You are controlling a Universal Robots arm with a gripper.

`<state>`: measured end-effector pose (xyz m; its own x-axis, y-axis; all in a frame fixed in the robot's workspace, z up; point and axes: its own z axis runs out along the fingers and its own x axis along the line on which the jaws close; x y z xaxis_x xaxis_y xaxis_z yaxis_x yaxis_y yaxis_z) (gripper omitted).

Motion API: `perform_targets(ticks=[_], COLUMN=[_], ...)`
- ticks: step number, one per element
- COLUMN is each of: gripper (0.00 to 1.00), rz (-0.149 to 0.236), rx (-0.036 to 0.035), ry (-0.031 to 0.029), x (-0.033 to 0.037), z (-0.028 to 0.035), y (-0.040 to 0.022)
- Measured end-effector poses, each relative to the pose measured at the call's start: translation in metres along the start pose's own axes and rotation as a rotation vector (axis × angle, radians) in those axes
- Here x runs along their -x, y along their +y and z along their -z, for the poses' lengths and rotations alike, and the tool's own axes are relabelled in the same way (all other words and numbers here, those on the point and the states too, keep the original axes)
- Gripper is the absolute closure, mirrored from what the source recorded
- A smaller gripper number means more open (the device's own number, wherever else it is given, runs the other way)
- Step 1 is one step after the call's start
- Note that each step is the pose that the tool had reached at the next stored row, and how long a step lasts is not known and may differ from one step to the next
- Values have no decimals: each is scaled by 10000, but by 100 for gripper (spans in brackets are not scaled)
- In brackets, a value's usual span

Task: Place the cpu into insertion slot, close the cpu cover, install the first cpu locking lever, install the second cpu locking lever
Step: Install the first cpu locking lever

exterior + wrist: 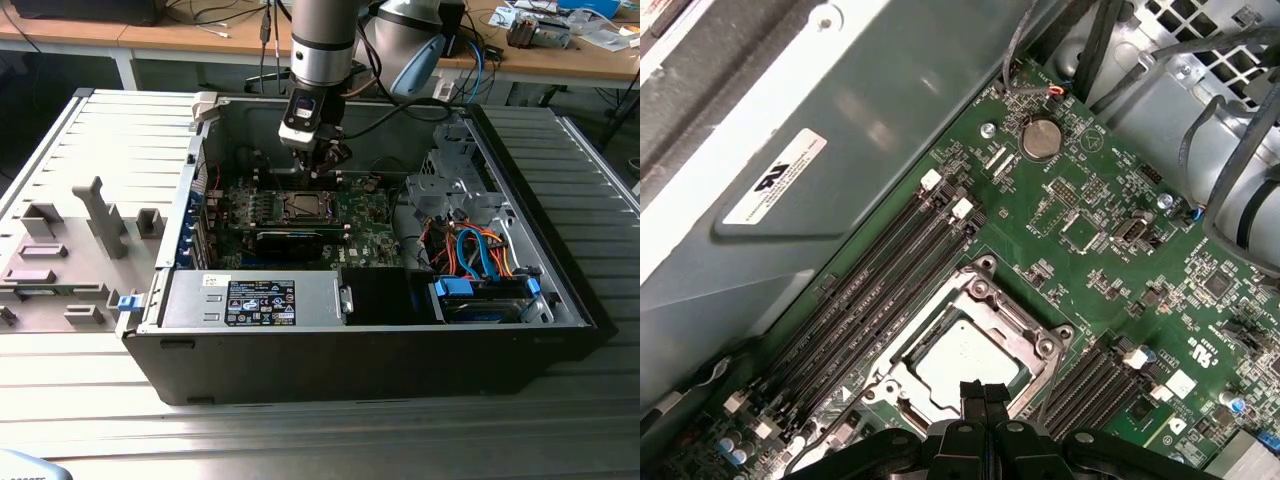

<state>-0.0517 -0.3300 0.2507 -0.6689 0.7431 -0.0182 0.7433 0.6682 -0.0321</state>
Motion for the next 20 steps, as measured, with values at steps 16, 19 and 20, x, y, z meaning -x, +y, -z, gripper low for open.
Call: perform_targets(ticks=[16,19,20], gripper=[89,89,89], rz=[383,475,499], rx=[7,9,10], ry=[-12,-15,-16], x=[0,0,0], z=[0,0,0], y=[0,0,0])
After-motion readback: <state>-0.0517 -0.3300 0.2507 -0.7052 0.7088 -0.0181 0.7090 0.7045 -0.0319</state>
